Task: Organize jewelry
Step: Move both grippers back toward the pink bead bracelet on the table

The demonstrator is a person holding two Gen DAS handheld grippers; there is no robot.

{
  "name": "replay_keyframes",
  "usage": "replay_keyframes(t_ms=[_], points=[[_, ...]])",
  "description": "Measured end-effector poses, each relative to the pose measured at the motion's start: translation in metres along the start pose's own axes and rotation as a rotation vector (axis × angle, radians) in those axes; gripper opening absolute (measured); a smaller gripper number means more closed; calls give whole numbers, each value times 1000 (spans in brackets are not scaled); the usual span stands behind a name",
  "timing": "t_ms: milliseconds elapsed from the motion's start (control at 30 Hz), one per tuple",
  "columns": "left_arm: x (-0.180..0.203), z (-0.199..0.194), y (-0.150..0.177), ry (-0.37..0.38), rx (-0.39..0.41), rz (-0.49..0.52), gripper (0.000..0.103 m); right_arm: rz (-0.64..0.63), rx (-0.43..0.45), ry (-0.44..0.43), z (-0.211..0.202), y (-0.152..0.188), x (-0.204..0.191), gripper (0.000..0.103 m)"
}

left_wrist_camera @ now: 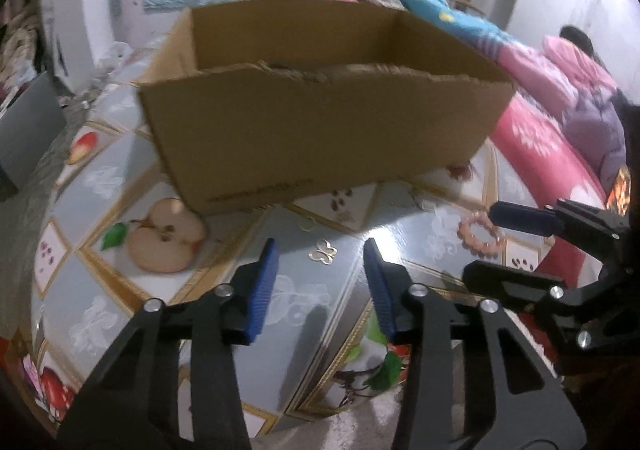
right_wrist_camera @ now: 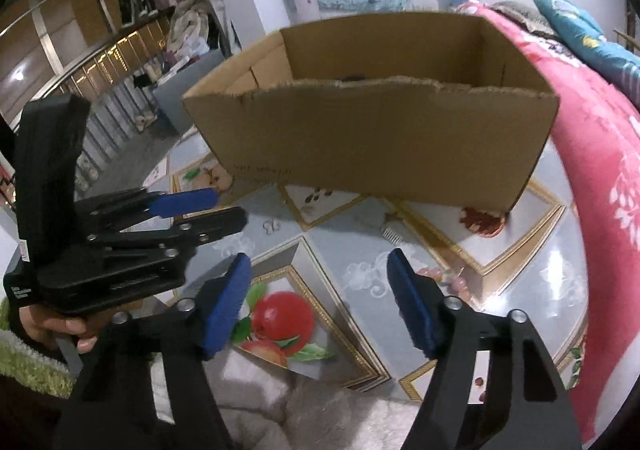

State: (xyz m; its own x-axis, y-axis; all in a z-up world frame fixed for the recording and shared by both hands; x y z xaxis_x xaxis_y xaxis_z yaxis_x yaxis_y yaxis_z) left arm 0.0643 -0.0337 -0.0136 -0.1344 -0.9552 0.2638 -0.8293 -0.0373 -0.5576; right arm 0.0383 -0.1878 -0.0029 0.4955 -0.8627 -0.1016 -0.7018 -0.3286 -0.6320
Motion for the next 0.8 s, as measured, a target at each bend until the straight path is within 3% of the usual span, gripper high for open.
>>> replay_keyframes(t_ms=[233,367,800], points=[[4,24,4,-24,-90,17,24,-2,-21,-13,9,3,0,62],[2,35,4,-31,-122,-1,23,7,-24,-13,10,3,6,62],[8,46,-3,-19,-119,43,15,34,-29,-15,17,5,18,62]])
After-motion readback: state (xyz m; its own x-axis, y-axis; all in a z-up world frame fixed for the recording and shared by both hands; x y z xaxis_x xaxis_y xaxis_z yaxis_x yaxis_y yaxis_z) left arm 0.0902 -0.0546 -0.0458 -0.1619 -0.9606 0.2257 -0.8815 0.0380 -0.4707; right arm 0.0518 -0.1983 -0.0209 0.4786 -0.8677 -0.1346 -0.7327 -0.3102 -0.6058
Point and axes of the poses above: each gripper's, at about its wrist camera, not at the fingertips, and z roughly the way its jaws point, x to its right, y to its underside, the point moved 3 cm from there along z, roughly the way its jaws point, and after that the axes turned 14 degrees about -z, right-handed, at the moved point
